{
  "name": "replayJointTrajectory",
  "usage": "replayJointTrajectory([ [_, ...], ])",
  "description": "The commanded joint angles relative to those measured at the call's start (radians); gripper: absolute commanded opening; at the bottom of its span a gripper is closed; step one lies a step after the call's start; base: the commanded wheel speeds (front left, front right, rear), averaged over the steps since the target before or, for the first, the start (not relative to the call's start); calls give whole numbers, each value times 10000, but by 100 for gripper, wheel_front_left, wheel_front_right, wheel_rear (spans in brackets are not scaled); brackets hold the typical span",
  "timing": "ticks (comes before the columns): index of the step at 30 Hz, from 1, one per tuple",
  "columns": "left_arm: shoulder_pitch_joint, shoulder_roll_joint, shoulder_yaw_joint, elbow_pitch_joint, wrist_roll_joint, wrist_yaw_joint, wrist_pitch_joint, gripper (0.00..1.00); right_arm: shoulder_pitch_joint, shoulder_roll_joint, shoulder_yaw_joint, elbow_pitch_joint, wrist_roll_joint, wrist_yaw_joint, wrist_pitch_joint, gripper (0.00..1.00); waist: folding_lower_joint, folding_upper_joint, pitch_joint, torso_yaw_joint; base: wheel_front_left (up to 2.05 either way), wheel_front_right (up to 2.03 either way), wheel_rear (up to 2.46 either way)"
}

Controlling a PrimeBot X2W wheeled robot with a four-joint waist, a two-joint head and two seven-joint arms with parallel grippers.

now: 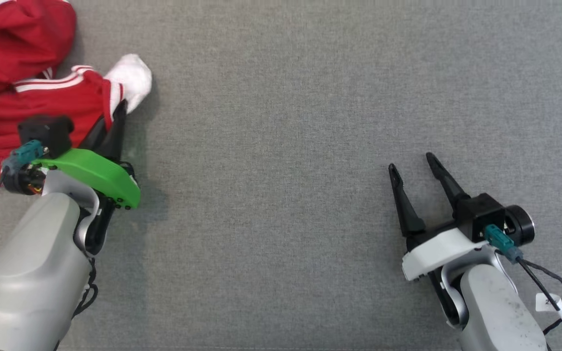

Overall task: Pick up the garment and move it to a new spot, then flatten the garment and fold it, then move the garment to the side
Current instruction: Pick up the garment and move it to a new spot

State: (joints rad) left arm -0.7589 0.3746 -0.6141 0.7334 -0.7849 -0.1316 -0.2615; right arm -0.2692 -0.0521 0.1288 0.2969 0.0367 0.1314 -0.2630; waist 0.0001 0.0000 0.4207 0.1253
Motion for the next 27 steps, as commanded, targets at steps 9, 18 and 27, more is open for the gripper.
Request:
replayJointTrajectory([
  [9,1103,401,-467,-4011,-313,230,725,0,687,8,250,25,802,-13,-29,100,-1,0,-2035,-438,0,0,0],
  [18,1587,865,-500,-8748,-777,1287,2371,0,982,6,290,-44,1146,-13,-29,100,-1,0,-2574,-1816,0,0,0],
  [27,1141,577,-185,-10938,-1671,1847,3127,0,1297,10,42,-79,1279,-13,-29,100,-1,0,-2682,-3003,0,0,0],
])
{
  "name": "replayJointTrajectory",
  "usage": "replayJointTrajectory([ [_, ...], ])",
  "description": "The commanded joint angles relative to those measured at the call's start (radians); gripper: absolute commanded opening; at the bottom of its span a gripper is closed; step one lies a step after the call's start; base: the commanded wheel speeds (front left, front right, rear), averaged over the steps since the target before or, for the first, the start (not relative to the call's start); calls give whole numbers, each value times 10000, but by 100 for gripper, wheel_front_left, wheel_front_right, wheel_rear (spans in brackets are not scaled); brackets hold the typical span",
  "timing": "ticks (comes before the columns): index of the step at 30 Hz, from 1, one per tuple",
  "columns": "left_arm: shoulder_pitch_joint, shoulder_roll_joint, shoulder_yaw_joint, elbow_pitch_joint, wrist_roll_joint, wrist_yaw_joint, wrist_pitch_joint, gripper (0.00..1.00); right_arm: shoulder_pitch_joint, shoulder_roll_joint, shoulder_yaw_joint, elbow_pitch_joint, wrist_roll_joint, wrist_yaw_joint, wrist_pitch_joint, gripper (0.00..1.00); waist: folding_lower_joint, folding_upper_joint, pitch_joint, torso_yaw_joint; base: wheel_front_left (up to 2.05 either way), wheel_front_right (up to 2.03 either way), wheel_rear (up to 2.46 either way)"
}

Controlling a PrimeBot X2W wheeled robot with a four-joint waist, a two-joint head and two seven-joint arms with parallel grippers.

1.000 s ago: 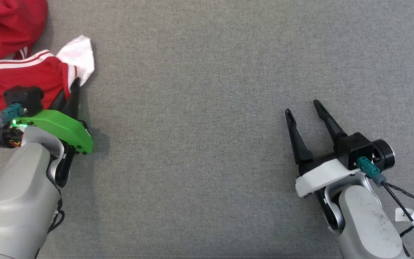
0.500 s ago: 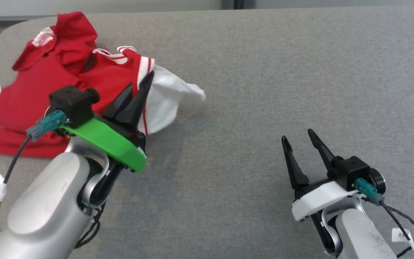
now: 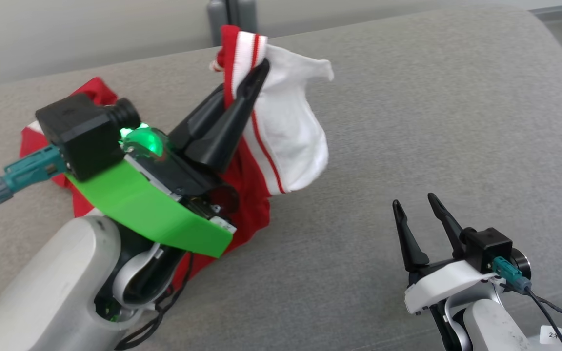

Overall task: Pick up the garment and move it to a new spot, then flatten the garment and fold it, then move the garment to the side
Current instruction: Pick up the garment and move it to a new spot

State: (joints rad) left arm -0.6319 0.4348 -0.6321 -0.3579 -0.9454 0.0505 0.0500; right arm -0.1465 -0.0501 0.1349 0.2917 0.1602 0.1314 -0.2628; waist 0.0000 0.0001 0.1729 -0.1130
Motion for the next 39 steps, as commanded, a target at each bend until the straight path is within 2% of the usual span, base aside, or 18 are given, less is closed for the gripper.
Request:
replayJointTrajectory([
  [1,-217,-76,-50,-122,-88,47,122,0,89,-8,-23,-29,73,-13,-31,100,0,-1,-201,-761,0,0,0],
  [8,-1116,-928,-552,80,32,31,444,0,51,-9,42,-64,339,-13,-31,100,0,-1,-104,-1488,0,0,0],
  [14,-1857,-1856,-752,804,-37,-65,325,0,-19,-9,99,-111,503,-13,-31,100,0,-1,-12,-1945,0,0,0],
  [16,-1977,-1957,-799,1208,143,-51,226,0,-20,-9,93,-121,514,-13,-31,100,0,-1,26,-2030,0,0,0],
  [18,-1974,-2129,-847,1939,302,-36,-23,0,-68,-6,125,-146,539,-13,-31,100,0,-1,118,-2128,0,0,0],
  [21,-1757,-2348,-1002,3075,453,-241,-441,0,-157,-9,162,-158,544,-13,-31,100,0,-1,251,-2231,0,0,0],
  [27,-1057,-2863,-1418,6033,591,-865,-1616,0,-266,-9,263,-188,598,-13,-31,100,0,-1,574,-2327,0,0,0],
  [28,-926,-2948,-1518,6479,603,-999,-1813,10,-262,-9,262,-195,605,-13,-31,100,0,-1,606,-2321,0,0,0],
  [30,-736,-3095,-1649,7231,635,-1175,-2192,49,-243,-9,243,-187,595,-13,-31,100,0,-1,662,-2278,0,0,0],
  [31,-678,-3145,-1720,7535,694,-1234,-2308,95,-232,-7,233,-182,586,-13,-31,100,0,-1,683,-2246,0,0,0],
  [32,-614,-3201,-1826,7852,741,-1306,-2433,100,-217,-5,238,-170,567,-13,-31,100,0,-1,693,-2213,0,0,0],
  [39,-281,-3406,-2023,8562,1053,-1543,-2988,100,-94,-7,62,-122,444,-13,-31,100,0,-1,552,-1815,0,0,0],
])
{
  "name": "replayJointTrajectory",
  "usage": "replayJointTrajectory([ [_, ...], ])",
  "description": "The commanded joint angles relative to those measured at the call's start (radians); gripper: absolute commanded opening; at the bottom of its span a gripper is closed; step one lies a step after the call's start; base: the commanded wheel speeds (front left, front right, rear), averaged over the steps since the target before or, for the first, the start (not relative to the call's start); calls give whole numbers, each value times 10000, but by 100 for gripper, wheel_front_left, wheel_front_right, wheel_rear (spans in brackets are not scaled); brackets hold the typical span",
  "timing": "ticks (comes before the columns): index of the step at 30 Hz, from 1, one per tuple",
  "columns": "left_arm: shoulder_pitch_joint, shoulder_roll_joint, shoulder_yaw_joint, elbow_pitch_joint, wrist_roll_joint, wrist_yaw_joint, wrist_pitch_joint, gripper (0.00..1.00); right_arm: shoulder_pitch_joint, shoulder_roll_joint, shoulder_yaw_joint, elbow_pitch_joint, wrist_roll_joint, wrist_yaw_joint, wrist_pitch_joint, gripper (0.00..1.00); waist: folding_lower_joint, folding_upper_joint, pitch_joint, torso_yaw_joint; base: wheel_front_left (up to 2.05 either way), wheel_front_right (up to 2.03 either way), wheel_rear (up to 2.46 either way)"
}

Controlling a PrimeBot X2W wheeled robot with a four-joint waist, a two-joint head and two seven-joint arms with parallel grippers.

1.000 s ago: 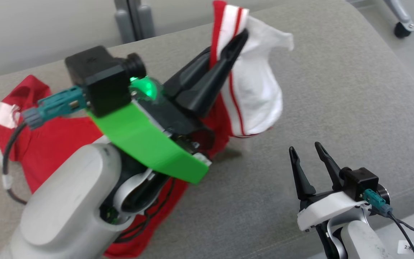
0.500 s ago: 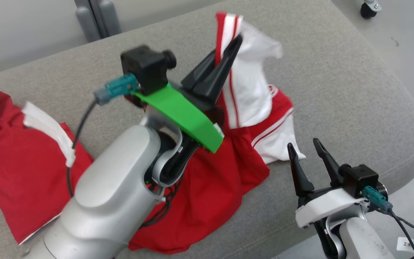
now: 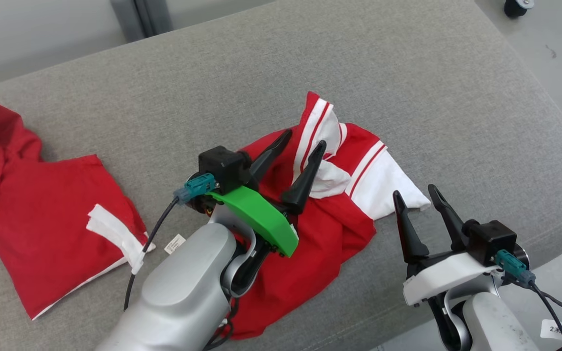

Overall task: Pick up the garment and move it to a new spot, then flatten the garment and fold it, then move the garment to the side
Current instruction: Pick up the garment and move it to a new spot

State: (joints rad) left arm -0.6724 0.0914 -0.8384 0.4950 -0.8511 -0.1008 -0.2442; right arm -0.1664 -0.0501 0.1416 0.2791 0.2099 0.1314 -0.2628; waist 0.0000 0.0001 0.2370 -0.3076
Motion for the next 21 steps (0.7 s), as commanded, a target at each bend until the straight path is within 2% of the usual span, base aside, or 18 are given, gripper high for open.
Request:
replayJointTrajectory([
  [1,223,43,83,33,183,-40,-101,100,114,-7,0,25,-82,-13,-31,100,0,-1,-149,187,0,0,0],
  [6,724,338,556,-324,649,208,-219,100,167,-10,-69,6,-141,-13,-31,100,0,-1,-389,415,0,0,0],
  [10,1291,880,1464,-600,1150,832,-207,100,163,-10,-147,0,-234,-13,-31,100,0,-1,-489,575,0,0,0],
  [16,1481,2389,2737,116,1103,1885,-144,100,205,-10,-198,-70,-322,-13,-31,100,0,-1,-433,675,0,0,0],
  [21,1504,3627,3436,789,810,2455,527,100,303,-10,-239,-62,-345,-14,-31,100,0,-1,-297,718,0,0,0],
])
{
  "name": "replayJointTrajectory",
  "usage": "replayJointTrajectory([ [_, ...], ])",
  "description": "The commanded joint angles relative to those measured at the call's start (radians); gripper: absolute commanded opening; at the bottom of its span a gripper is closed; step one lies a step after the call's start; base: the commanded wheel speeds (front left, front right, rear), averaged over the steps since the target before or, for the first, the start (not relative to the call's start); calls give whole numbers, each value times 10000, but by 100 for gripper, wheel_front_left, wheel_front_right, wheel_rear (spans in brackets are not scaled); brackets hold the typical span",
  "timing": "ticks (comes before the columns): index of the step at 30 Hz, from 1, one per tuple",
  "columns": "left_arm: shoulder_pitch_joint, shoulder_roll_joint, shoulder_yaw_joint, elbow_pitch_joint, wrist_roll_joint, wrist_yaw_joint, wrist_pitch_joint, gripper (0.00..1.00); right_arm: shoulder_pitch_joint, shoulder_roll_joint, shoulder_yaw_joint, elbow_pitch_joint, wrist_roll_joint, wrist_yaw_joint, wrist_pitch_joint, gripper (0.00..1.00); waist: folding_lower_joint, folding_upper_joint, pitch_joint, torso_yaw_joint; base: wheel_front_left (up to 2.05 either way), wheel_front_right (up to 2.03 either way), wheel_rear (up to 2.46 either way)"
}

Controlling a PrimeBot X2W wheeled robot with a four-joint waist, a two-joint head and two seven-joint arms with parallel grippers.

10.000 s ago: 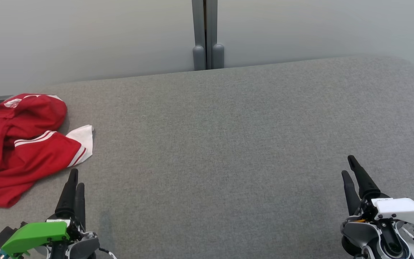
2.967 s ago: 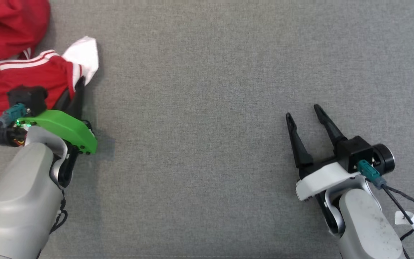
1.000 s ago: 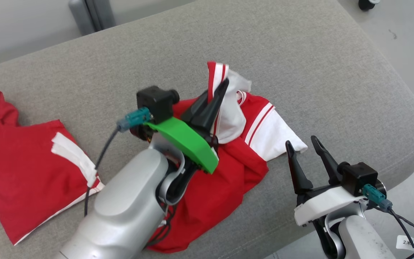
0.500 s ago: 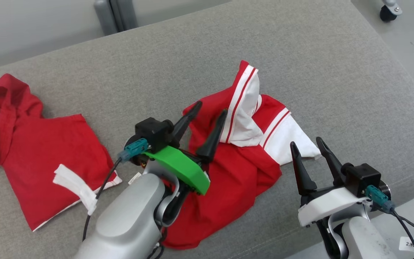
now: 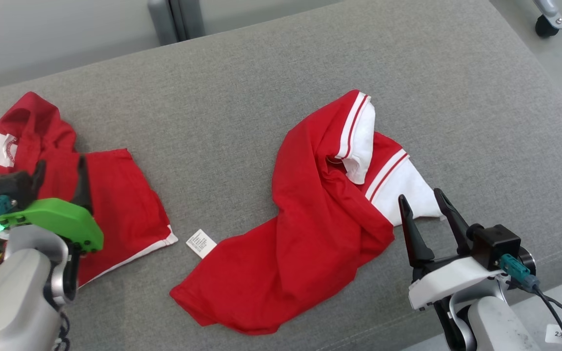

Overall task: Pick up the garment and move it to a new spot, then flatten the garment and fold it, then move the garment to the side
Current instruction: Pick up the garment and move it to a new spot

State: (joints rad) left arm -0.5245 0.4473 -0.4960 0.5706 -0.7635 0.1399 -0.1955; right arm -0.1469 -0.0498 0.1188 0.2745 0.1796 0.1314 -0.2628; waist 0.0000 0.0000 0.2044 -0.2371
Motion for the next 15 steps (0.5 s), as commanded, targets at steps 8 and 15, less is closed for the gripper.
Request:
replayJointTrajectory([
  [8,-58,931,-129,399,-467,-173,2155,100,-55,-14,-50,-7,-53,-14,-31,100,0,0,352,74,0,0,0],
  [15,-379,991,-535,859,-350,-497,2908,0,-235,-15,14,-20,-54,-14,-31,100,0,0,564,27,0,0,0],
])
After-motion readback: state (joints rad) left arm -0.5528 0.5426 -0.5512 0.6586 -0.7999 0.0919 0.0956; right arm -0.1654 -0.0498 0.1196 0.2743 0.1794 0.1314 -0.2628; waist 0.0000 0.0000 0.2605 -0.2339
